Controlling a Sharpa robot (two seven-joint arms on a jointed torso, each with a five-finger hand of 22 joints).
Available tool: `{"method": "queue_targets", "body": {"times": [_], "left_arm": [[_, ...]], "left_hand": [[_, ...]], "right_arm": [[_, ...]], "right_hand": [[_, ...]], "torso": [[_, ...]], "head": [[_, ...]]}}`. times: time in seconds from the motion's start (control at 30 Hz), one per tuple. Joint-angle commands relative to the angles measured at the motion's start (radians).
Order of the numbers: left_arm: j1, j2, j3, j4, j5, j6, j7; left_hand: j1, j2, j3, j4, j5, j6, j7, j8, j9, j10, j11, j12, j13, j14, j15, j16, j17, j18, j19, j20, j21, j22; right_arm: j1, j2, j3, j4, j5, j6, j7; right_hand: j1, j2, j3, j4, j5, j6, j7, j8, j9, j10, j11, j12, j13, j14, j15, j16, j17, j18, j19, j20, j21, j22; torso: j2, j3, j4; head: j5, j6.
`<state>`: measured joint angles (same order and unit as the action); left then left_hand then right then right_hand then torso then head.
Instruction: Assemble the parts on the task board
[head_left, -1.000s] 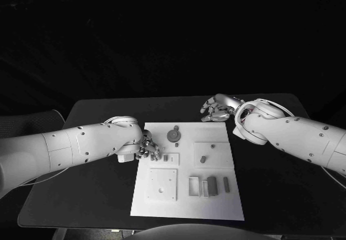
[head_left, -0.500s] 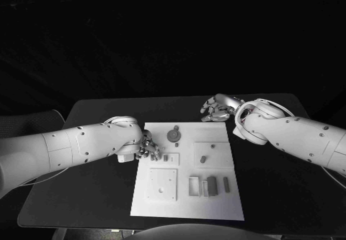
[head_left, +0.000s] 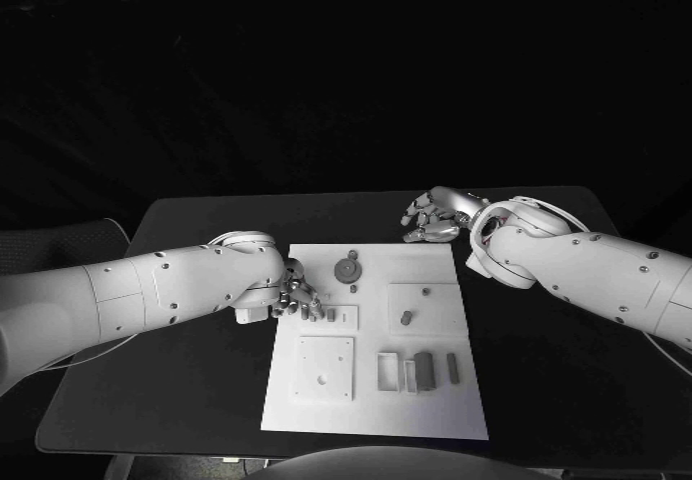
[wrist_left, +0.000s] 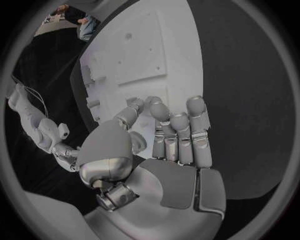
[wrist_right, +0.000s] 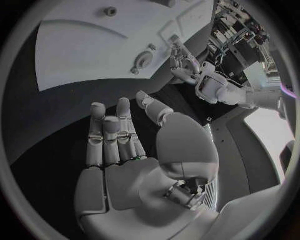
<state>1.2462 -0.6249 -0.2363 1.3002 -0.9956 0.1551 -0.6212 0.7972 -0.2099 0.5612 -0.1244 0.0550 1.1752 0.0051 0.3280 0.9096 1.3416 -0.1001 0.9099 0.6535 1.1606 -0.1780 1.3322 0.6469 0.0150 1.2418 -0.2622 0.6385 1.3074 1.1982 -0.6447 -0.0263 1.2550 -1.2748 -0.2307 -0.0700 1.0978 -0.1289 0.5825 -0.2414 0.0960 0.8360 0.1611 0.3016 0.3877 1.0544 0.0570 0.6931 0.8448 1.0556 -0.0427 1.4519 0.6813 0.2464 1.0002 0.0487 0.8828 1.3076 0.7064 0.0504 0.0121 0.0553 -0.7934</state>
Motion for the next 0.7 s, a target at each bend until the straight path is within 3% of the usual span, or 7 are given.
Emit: {"method": "queue_targets", "body": {"times": [0.03, 0.4, 0.7], "left_arm": [[0.000, 0.002, 0.000, 0.000, -0.009, -0.005, 0.009], [0.000, -0.001, 0.000, 0.000, -0.009, -0.014, 0.010], [0.000, -0.024, 0.001, 0.010, -0.009, -0.035, 0.019]], "left_hand": [[-0.008, -0.021, 0.002, 0.018, -0.007, -0.008, 0.004, -0.005, 0.002, -0.006, 0.000, 0.006, 0.000, -0.007, -0.002, 0.007, -0.001, 0.019, -0.003, -0.007, -0.005, 0.017], [-0.005, -0.023, 0.011, 0.035, -0.007, -0.009, 0.003, -0.004, 0.007, -0.006, 0.000, 0.008, 0.001, -0.009, -0.003, 0.009, -0.001, 0.020, -0.002, -0.008, -0.004, 0.018], [-0.005, -0.025, 0.011, 0.039, -0.007, -0.009, 0.003, -0.004, 0.008, -0.007, 0.000, 0.008, 0.001, -0.009, -0.003, 0.010, -0.001, 0.020, -0.002, -0.008, -0.004, 0.018]], "right_arm": [[0.000, 0.000, 0.000, 0.002, 0.002, 0.010, 0.004], [0.000, 0.000, 0.000, 0.001, 0.002, 0.011, 0.004], [-0.001, -0.001, 0.000, -0.001, 0.002, 0.010, 0.005]], "right_hand": [[-0.007, 0.004, -0.002, 0.006, 0.003, -0.002, 0.008, -0.001, -0.001, -0.006, -0.001, -0.002, -0.002, -0.001, -0.008, -0.004, 0.001, 0.015, -0.006, -0.001, -0.003, 0.014], [-0.007, 0.004, -0.002, 0.006, 0.003, -0.002, 0.008, -0.001, -0.002, -0.006, -0.001, -0.002, -0.002, -0.001, -0.008, -0.004, 0.001, 0.015, -0.006, -0.001, -0.003, 0.014], [-0.008, 0.004, -0.002, 0.007, 0.003, -0.002, 0.008, -0.001, -0.002, -0.006, -0.001, -0.002, -0.002, -0.001, -0.008, -0.004, 0.001, 0.015, -0.006, -0.001, -0.003, 0.014]], "torso": [[0.000, 0.0003, -0.0003], [0.000, 0.0006, -0.0004], [0.000, -0.0001, -0.0007]], "head": [[0.000, 0.001], [0.000, 0.001], [-0.002, 0.004]]}}
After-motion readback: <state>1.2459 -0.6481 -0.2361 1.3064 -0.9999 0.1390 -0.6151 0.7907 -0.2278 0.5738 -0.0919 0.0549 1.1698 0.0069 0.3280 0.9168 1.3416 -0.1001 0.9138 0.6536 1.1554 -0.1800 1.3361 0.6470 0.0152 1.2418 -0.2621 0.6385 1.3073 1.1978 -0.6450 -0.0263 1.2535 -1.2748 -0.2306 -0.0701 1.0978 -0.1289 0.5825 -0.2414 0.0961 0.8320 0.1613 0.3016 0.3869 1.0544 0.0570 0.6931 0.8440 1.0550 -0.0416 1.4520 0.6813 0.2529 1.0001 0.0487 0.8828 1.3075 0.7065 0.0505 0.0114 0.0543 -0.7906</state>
